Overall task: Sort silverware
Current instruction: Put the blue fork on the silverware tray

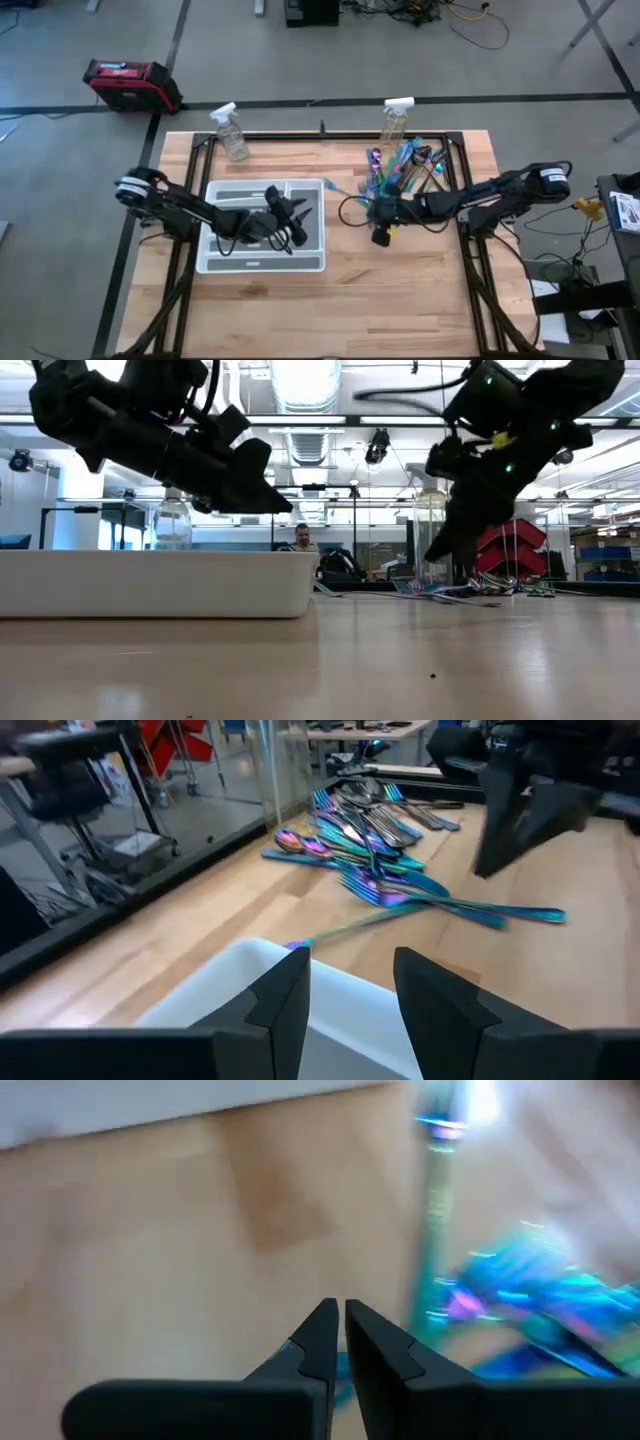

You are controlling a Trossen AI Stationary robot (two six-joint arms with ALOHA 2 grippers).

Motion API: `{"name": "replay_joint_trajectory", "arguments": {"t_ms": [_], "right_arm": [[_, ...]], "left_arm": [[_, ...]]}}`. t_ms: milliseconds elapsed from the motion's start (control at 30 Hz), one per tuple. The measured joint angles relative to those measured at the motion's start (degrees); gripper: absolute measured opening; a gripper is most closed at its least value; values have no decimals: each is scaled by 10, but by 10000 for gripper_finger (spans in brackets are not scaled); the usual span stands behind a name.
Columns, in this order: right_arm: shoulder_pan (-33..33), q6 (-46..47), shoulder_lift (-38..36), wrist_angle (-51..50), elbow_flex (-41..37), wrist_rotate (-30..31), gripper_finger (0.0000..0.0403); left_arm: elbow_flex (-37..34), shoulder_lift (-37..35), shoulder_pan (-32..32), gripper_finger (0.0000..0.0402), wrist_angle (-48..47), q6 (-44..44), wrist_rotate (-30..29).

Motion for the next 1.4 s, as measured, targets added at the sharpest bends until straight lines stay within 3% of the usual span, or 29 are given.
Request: {"name": "replay_joint_trajectory", "arguments": {"t_ms": [133,333,600,733,933,1400], "right_arm": [[-14,65,5,-8,-9,19,30],[-12,149,39,30,-23,25,89],[-13,144,131,103,-22,59,143],[-9,136,133,102,-21,58,119],[-2,78,99,84,-23,26,13],[-2,26,46,53,-21,11,0]], "left_arm": [[0,-14,1,132,-21,5,-4],[-2,-33,4,132,-63,4,-10],[-4,-35,12,132,-67,1,-10],[-9,-35,12,133,-73,-6,-10],[-11,-35,13,132,-73,-11,-10],[-12,-35,13,132,-70,-4,-25]]}}
